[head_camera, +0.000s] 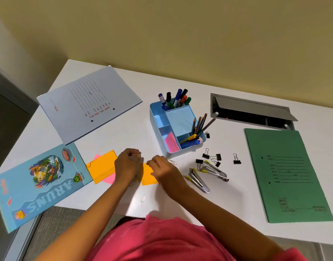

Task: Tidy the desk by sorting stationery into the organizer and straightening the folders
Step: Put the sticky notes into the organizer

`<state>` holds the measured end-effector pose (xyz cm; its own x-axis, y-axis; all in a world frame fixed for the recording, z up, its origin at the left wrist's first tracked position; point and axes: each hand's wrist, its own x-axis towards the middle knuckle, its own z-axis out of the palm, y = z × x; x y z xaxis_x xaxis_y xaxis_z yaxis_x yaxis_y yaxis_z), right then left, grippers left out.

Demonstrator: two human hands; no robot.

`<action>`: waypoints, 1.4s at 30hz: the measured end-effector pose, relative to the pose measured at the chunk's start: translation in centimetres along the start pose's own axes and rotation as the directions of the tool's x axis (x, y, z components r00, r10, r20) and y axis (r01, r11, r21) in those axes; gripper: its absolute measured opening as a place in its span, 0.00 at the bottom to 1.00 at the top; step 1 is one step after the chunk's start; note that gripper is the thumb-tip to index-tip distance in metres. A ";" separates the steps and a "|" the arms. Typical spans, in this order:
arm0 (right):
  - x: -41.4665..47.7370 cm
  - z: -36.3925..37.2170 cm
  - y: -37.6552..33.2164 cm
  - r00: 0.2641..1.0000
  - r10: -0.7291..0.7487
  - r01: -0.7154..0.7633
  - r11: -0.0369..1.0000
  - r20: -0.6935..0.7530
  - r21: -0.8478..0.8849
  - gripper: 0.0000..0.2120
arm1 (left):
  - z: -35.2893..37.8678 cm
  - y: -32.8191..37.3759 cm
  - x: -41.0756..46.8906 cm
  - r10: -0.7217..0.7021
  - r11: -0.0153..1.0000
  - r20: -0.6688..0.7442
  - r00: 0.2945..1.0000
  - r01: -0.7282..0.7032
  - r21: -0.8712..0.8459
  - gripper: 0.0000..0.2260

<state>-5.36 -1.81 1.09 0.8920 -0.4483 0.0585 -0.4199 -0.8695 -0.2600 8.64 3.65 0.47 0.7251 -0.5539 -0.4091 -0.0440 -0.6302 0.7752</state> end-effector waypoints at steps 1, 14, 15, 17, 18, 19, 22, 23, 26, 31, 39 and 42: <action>0.0 0.5 0.0 0.994 0.063 -0.063 0.998 0.088 0.004 0.20 | -0.6 -0.5 0.1 0.013 0.999 -0.002 1.000 -0.013 0.030 0.10; 1.0 1.5 -0.5 0.908 0.272 -0.229 0.959 0.319 -0.165 0.33 | -4.1 -4.4 0.8 0.112 0.975 0.018 0.993 -0.114 0.191 0.19; 1.1 1.3 -0.6 0.908 0.282 -0.231 0.954 0.311 -0.191 0.32 | -4.0 -4.4 0.8 0.102 0.978 0.028 0.994 -0.106 0.182 0.19; 1.2 1.0 -0.8 0.925 0.282 -0.223 0.946 0.255 -0.236 0.23 | -3.7 -4.2 0.7 0.080 0.985 0.046 0.996 -0.086 0.152 0.20; 1.2 0.8 -0.9 0.938 0.274 -0.223 0.946 0.211 -0.235 0.18 | -3.6 -4.0 0.6 0.076 0.988 0.056 0.996 -0.083 0.131 0.19; 1.2 0.6 -0.9 0.951 0.258 -0.215 0.947 0.172 -0.237 0.16 | -3.4 -3.7 0.5 0.077 0.991 0.065 0.995 -0.084 0.109 0.18; 1.0 -0.6 -1.1 0.949 0.278 -0.251 0.952 0.149 -0.173 0.14 | -2.9 -2.5 0.3 0.090 0.995 0.102 0.991 -0.094 0.033 0.15; 0.8 -1.3 -1.2 0.949 0.293 -0.280 0.953 0.113 -0.120 0.14 | -2.8 -2.0 0.2 0.096 0.995 0.119 0.988 -0.098 0.006 0.14; 0.5 -3.3 -1.1 0.923 0.369 -0.361 0.929 -0.111 0.088 0.10 | -2.6 0.0 -0.1 0.133 0.988 0.187 0.973 -0.115 -0.103 0.14; 1.4 -5.3 -0.8 0.785 0.545 -0.401 0.808 -0.293 0.431 0.09 | -2.0 3.7 -0.6 0.278 0.954 0.287 0.916 -0.229 -0.192 0.10; 3.5 -7.4 0.2 0.644 0.601 -0.392 0.790 -0.473 0.471 0.07 | -0.7 7.7 0.5 0.485 0.874 0.184 0.855 -0.469 -0.125 0.04; 3.6 -7.6 1.0 0.572 0.609 -0.428 0.793 -0.550 0.433 0.05 | -0.4 8.4 0.6 0.494 0.862 0.153 0.856 -0.460 -0.211 0.11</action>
<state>-3.81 -5.91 8.36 0.1623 -0.8996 0.4055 -0.6424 -0.4083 -0.6486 8.95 -1.79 6.95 0.4940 -0.8685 -0.0403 -0.2266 -0.1734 0.9584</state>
